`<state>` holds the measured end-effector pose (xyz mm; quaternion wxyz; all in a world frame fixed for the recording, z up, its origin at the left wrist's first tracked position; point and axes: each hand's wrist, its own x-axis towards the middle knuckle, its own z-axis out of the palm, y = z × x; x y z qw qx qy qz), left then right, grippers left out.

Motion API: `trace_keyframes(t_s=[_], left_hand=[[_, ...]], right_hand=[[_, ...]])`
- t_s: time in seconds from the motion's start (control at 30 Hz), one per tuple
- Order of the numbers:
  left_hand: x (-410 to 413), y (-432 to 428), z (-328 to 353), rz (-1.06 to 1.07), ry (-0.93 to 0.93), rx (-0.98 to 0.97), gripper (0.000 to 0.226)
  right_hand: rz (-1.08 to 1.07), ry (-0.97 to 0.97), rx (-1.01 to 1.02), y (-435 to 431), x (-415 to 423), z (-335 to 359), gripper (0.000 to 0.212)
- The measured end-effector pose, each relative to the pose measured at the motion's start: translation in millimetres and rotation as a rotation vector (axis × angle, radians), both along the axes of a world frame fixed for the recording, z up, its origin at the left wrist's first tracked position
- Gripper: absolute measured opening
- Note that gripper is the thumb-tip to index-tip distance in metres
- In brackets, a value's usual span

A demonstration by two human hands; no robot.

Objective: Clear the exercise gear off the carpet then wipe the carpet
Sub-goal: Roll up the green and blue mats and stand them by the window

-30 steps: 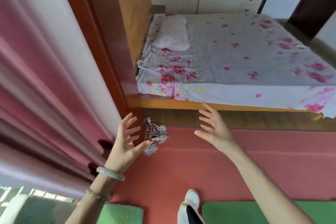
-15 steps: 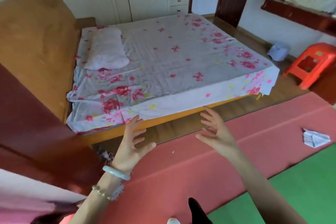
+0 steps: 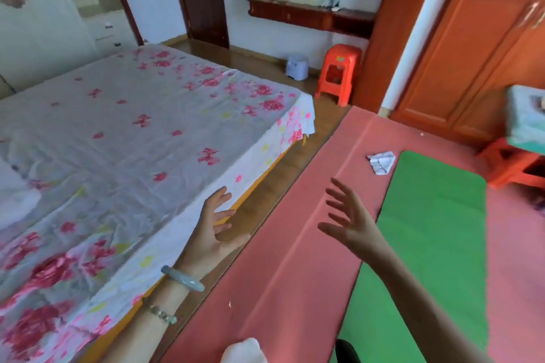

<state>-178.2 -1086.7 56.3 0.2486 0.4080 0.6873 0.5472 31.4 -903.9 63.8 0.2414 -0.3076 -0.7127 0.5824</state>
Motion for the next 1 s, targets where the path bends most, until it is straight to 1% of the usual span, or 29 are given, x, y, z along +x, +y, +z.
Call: trace_keyframes(t_s=[0.13,0.27,0.4,0.57,0.67,0.87,1.0], left_hand=[[-36.4,67.6,9.7,-0.185,0.001,-0.008,0.093],[-50.6,130.8,16.3,-0.378,0.024,-0.012,0.095],[-44.2,191.0,11.5,-0.511,-0.021,-0.023,0.099],[-24.4,272.8,-7.6,-0.669,-0.035,-0.07,0.095],[-7.6,326.3,-17.0,-0.72,-0.045,-0.088,0.092],[30.9,436.5,-13.9,-0.79,-0.059,-0.099,0.085],[45.4,496.1,-16.2,-0.763,-0.147,-0.093,0.08]], right_hand=[[-0.207,0.021,-0.032,23.2,-4.3,3.3,0.087],[-0.392,0.035,-0.065,39.9,1.4,3.2,0.084],[-0.538,0.033,-0.072,61.4,15.4,-1.6,0.084],[-0.703,0.013,-0.083,104.5,39.9,-12.9,0.083],[-0.75,0.016,-0.092,142.6,54.8,-22.3,0.083],[-0.826,0.048,-0.095,229.5,87.4,-21.4,0.083],[-0.825,0.035,-0.094,283.0,102.2,-16.9,0.08]])
